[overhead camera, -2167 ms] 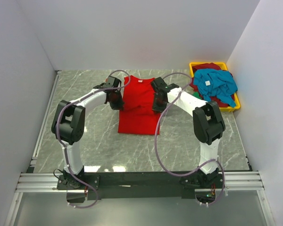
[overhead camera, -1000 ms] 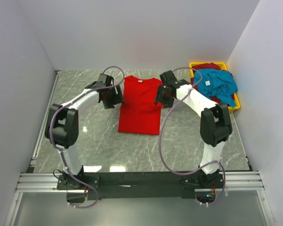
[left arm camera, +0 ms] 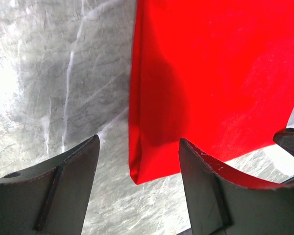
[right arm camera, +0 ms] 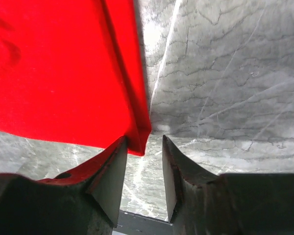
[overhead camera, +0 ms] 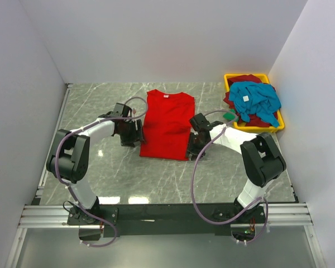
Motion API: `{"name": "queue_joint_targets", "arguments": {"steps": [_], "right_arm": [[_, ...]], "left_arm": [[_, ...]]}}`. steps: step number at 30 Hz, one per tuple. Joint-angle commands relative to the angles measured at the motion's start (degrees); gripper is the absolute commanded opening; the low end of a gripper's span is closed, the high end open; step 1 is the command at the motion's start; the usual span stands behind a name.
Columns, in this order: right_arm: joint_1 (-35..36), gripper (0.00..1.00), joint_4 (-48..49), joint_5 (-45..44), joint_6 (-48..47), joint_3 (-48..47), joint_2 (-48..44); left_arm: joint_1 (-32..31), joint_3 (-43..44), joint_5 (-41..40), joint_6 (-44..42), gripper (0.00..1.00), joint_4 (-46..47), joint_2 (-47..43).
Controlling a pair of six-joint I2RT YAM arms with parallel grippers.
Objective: Fold and stack the t-shirts
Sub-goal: Fold the tshirt
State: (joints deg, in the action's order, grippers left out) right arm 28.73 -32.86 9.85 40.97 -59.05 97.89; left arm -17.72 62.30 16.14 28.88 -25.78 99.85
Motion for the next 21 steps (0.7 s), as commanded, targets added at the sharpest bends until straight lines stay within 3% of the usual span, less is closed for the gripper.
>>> {"name": "queue_joint_targets", "arguments": {"steps": [1,11,21], "right_arm": [[0.4,0.41,2.8,1.2,1.4,0.8,-0.9],[1.5,0.37,5.0,2.5,2.0,2.4,2.3],[1.9,0.14,4.9,2.5,2.1,3.0,3.0]], "left_arm": [[-0.1,-0.7,1.7,-1.6,0.71,-0.3,-1.7],[-0.1,-3.7,0.6,-2.1,0.7,0.0,-3.3],[-0.7,-5.6,2.6,-2.3,0.63,0.6,-3.8]]}}
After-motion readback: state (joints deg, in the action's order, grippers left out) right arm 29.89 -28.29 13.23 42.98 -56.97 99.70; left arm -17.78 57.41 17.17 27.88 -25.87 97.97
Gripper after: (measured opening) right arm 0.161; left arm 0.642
